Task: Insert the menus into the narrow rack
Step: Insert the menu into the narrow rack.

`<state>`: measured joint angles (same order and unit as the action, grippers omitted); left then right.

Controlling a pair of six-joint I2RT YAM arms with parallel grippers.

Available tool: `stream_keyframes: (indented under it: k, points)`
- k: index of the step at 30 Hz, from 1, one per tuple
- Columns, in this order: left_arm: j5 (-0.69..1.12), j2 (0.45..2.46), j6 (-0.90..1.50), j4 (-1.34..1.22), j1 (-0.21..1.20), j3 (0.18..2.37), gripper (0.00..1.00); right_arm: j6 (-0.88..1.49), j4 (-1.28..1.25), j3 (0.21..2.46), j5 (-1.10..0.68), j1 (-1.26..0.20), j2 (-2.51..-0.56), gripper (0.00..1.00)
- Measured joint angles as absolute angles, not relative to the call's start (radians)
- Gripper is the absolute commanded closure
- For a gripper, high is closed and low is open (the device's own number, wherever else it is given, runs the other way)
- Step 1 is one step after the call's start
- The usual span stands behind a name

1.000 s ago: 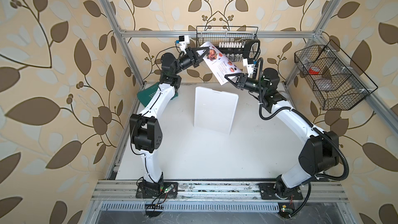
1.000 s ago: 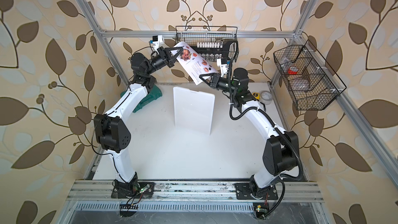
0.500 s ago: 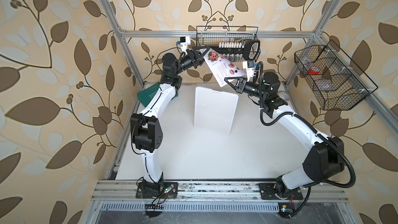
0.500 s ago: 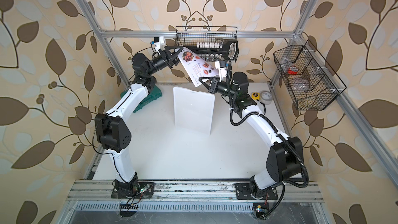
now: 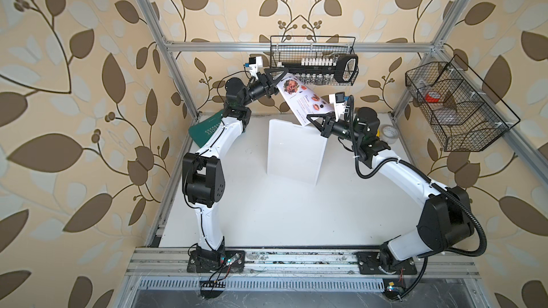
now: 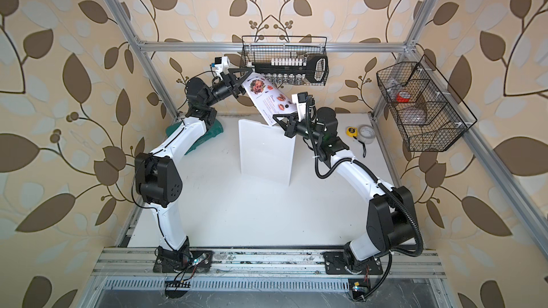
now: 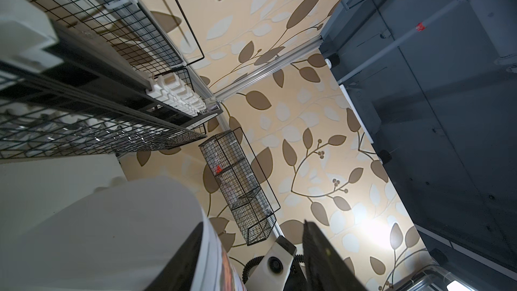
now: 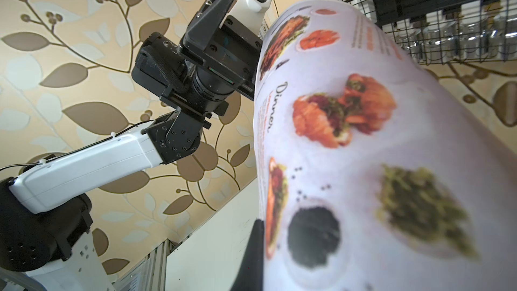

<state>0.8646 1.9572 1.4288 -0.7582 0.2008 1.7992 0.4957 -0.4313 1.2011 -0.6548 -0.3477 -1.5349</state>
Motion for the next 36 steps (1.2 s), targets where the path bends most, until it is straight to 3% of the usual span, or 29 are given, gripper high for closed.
stream_keyframes:
  k: [36]
  points:
    - [0.865, 1.959, 1.448, -0.79, 0.188, 1.799, 0.47, 0.445, -0.445, 1.248, -0.655, -0.348, -1.621, 1.0]
